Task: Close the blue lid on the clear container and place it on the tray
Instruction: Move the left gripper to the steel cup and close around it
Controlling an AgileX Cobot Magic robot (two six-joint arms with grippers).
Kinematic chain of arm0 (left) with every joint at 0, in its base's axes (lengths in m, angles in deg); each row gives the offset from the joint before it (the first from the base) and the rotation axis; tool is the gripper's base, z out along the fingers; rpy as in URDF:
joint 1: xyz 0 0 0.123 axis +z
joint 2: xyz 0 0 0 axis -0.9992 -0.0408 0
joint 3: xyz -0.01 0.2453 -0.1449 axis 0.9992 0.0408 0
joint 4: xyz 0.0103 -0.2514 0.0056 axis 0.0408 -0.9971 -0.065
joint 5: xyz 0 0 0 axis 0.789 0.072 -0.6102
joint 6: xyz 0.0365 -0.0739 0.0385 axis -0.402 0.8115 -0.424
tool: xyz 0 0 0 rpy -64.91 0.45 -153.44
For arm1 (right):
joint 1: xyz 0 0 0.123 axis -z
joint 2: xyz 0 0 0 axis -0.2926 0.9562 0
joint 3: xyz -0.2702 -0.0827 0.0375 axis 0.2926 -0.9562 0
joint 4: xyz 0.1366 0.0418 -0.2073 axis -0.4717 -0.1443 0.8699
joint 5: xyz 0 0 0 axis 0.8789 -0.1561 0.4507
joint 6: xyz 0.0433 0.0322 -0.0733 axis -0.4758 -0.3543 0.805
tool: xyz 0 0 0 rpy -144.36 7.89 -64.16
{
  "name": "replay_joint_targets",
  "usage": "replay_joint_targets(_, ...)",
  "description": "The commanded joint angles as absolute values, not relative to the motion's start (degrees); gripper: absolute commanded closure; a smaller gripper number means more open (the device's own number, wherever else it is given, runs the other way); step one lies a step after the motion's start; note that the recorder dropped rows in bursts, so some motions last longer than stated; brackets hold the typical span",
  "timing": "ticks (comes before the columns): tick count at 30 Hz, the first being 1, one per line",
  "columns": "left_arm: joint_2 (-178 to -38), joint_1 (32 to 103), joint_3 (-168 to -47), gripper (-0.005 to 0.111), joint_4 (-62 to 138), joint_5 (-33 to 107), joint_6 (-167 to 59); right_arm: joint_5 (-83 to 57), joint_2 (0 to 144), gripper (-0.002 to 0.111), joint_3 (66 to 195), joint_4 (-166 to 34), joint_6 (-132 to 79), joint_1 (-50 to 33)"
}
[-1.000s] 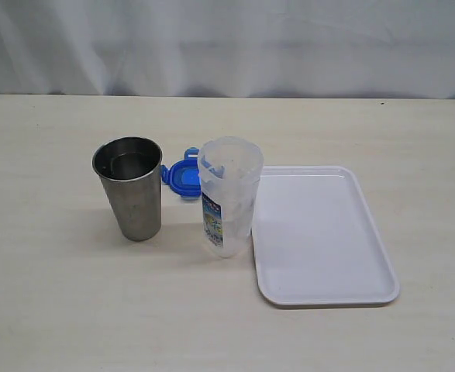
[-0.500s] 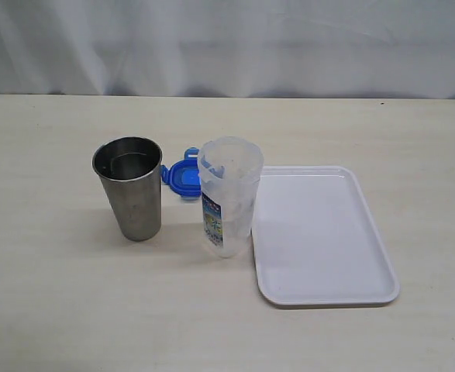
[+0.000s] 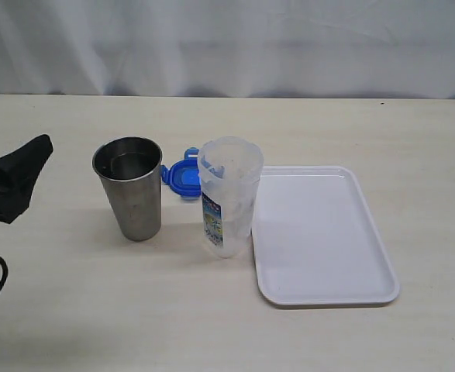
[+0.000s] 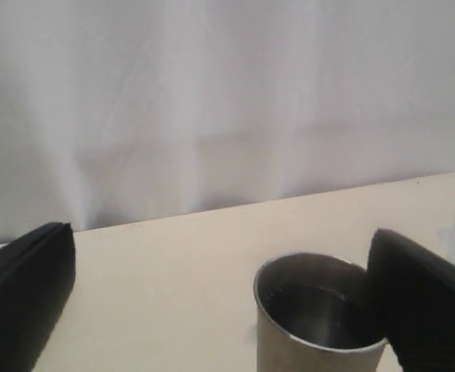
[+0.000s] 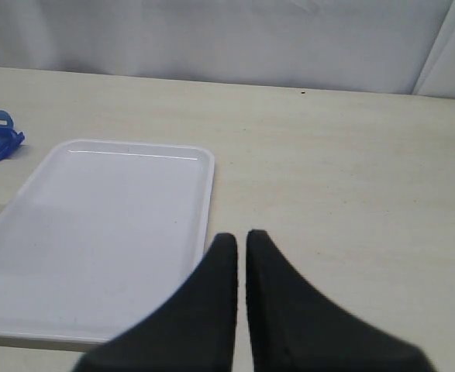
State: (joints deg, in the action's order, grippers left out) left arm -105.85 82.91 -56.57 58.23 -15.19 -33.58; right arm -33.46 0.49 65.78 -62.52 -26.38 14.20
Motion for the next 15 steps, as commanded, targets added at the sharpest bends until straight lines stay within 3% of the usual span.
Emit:
replay_joint_targets(1, -106.0, 82.6, -56.8, 0.002, 58.7, -14.9, -33.2, -32.8, 0.2, 0.104, 65.7, -62.4, -26.5, 14.4)
replay_joint_targets(11, -106.8, 82.6, -56.8, 0.002, 66.0, -12.7, -33.2, -32.8, 0.2, 0.104, 65.7, -62.4, -26.5, 14.4)
replay_joint_targets(15, -113.2, 82.6, -57.1, 0.002, 66.2, -15.5, -34.0, -32.8, 0.2, 0.104, 65.7, -62.4, -26.5, 14.4)
